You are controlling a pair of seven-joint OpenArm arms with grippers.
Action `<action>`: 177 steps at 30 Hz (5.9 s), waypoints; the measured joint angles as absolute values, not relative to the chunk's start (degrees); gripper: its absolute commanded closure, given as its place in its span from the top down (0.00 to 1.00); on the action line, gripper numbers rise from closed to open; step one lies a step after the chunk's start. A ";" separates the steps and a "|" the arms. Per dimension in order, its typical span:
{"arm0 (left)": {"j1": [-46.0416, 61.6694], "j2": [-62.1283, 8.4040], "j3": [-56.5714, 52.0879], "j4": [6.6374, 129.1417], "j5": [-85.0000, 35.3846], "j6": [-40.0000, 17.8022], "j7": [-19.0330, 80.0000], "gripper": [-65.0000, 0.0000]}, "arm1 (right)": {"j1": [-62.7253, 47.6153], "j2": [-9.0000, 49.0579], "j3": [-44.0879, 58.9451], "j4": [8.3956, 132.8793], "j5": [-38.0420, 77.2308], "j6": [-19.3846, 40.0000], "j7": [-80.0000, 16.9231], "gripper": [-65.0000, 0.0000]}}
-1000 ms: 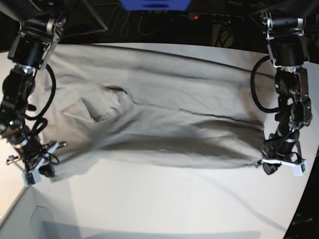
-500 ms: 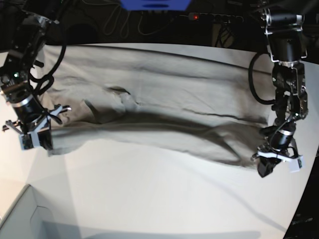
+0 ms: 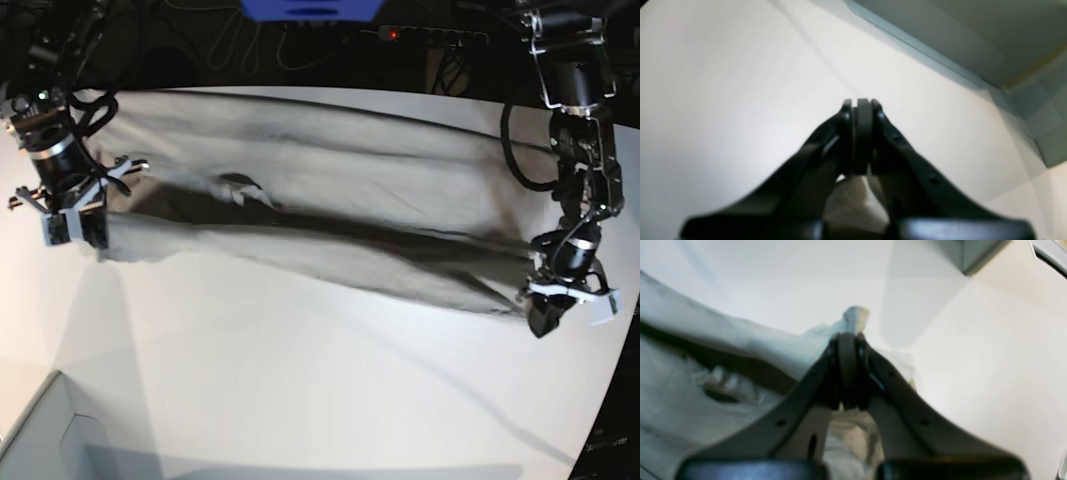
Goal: Layout the t-shirt on the table in an organized manner, then fold the t-shirt properly
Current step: 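Lift the shirt with both grippers and fold it toward the robot, then hold the folded shirt edge with both grippers, smoothing it flat, then regrasp the strip end with the left gripper, pulling it taut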
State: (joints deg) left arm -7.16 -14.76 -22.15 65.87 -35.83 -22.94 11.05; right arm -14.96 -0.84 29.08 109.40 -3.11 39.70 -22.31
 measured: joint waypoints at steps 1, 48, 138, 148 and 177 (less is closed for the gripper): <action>-6.76 -14.94 -22.96 65.89 -35.88 -22.76 10.76 0.00 | -15.84 -1.10 29.06 109.43 -3.09 39.72 -20.69 0.00; 6.85 -14.59 -26.59 70.50 -35.88 -22.96 10.85 0.00 | -34.46 -3.51 28.53 108.12 2.61 39.68 -7.64 0.00; 4.60 -15.05 -26.39 56.99 -35.64 -22.81 10.59 0.00 | -30.15 0.82 28.84 94.08 2.46 39.75 -8.32 0.00; 4.60 -14.98 -26.39 56.97 -35.46 -22.83 10.68 0.00 | -22.72 2.98 33.01 84.12 2.33 39.66 -8.45 0.00; 5.10 -15.05 -26.37 56.55 -35.44 -22.81 11.09 0.54 | -22.59 2.04 32.62 83.72 2.39 39.68 -8.51 0.40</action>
State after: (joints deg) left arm 5.10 -15.05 -26.37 56.55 -35.44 -22.81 11.09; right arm -22.59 2.04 32.62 83.72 2.39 39.68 -8.51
